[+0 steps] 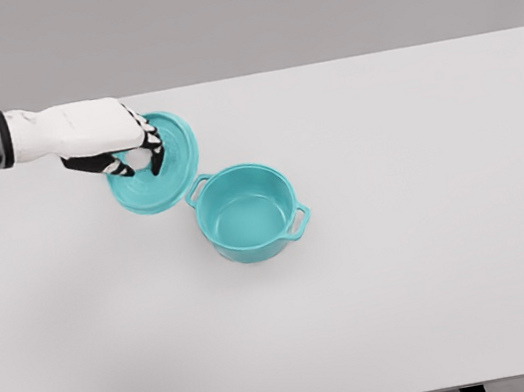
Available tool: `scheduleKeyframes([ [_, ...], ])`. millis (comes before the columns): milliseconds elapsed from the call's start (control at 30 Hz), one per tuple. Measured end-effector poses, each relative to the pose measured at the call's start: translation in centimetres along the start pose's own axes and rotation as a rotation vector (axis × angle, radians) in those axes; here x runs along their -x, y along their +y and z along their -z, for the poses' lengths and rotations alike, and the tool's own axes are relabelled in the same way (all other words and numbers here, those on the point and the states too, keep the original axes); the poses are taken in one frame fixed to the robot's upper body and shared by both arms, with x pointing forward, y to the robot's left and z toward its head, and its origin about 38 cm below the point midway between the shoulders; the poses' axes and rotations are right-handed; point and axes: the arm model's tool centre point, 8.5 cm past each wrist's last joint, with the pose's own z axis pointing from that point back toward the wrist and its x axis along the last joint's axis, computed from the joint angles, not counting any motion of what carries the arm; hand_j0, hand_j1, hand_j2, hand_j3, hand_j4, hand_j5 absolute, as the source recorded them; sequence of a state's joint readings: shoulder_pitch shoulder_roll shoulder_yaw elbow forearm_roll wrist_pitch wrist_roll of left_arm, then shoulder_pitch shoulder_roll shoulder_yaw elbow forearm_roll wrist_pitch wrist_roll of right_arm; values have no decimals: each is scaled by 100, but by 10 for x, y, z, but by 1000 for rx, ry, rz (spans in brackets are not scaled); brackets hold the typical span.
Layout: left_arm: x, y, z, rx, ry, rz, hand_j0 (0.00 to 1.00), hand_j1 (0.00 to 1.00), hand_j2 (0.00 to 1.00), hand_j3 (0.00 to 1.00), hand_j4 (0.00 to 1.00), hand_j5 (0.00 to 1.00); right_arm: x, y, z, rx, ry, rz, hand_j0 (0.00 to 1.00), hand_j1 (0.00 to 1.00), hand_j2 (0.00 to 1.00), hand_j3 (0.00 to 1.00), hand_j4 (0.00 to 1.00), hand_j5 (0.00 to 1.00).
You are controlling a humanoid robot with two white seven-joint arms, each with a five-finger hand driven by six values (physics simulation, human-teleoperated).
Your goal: Cover the pot with left arm
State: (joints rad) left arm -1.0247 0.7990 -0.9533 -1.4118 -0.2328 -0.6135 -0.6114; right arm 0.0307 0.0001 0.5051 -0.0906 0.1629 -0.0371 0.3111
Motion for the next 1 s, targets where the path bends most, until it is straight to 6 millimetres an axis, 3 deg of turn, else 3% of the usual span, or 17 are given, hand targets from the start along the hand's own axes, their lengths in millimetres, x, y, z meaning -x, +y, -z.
scheduleKeyframes([
  [500, -44, 16, 61, -47, -176, 20, 44, 44, 44, 44, 44, 44, 0, 0, 0, 0, 0, 0, 100, 100, 100, 100, 100, 100],
  [1000, -54, 2, 75, -4, -212, 11, 49, 49, 49, 49, 49, 49, 0, 0, 0, 0, 0, 0, 100, 100, 100, 100, 100, 100],
])
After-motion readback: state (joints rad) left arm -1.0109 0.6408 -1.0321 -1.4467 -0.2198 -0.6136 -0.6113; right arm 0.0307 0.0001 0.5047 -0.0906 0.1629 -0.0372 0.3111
